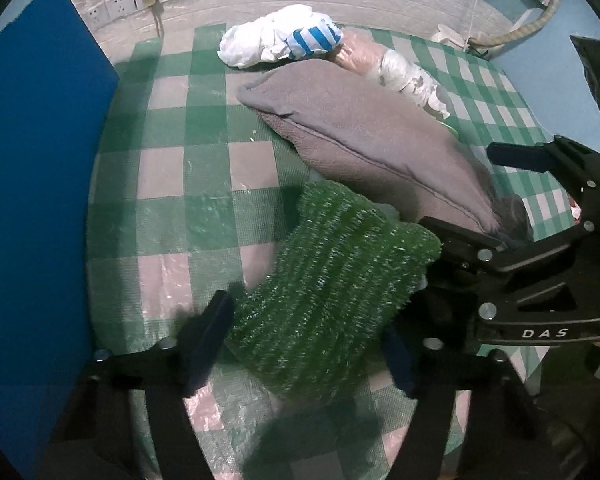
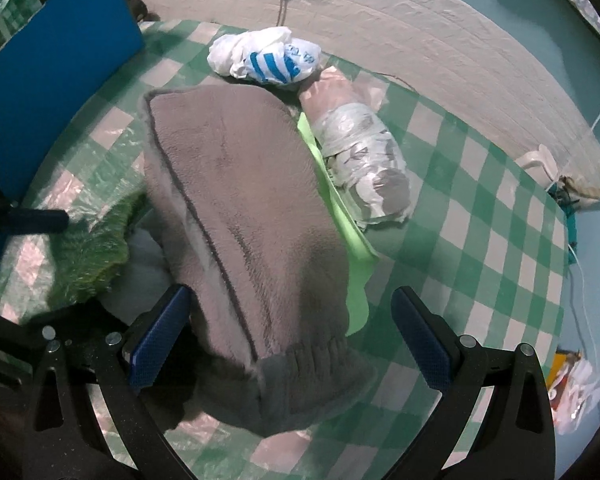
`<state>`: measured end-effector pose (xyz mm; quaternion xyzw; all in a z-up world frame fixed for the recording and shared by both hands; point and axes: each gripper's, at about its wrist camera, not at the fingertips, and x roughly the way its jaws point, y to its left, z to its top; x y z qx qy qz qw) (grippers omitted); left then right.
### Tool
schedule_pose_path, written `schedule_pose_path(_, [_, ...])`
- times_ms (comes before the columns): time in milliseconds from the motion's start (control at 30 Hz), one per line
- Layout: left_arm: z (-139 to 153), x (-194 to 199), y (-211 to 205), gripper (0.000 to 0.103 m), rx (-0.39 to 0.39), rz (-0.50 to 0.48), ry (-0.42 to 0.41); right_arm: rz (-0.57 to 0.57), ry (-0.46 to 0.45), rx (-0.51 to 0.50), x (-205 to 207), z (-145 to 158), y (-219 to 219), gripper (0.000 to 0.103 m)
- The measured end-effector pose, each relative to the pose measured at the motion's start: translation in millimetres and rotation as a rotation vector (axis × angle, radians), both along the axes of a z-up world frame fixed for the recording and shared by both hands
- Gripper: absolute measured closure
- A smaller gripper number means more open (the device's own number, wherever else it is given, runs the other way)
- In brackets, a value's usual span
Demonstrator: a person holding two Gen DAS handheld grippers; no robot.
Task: Organize soft objects
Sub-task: 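Grasp the green knitted mitt with the left tool while the right tool grasps the grey towel, then lift the mitt with the left tool while the right tool carries the towel toward the box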
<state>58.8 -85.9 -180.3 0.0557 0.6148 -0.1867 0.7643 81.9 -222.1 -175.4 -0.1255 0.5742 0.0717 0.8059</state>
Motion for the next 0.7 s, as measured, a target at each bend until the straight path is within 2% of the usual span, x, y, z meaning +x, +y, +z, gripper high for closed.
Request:
schedule_pose_path(133, [-1, 0, 2, 0.052, -0.006, -0.003, -0.003, 0.024, 0.032, 0.026, 1, -6, 2, 0.02])
schedule_pose_path(200, [-1, 2, 2, 0.073, -0.006, -0.002, -0.001, 0.031, 0.052, 0.035, 0, -11, 5, 0.027])
schedule_pose_path(233, [-1, 3, 3, 0.077, -0.011, -0.001, 0.001, 0.033, 0.053, 0.036, 0, -12, 5, 0.03])
schedule_pose_path(267, [-1, 3, 4, 0.08, -0.015, 0.0, 0.004, 0.034, 0.054, 0.039, -1, -12, 5, 0.037])
schedule_pose_path(367, [4, 3, 13, 0.083, -0.031, 0.014, 0.008, 0.026, 0.067, 0.073, 2, -9, 2, 0.055])
schedule_pose_path(467, [11, 1, 21, 0.085, -0.01, 0.019, -0.019, 0.013, 0.059, 0.081, 6, -3, 1, 0.071])
schedule_pose_path(567, [20, -2, 27, 0.085, -0.009, 0.03, -0.042, -0.01, 0.037, 0.095, 11, 8, -5, 0.077])
schedule_pose_path(700, [37, -5, 36, 0.085, -0.014, 0.052, -0.084, -0.019, 0.007, 0.112, 6, 19, -7, 0.078])
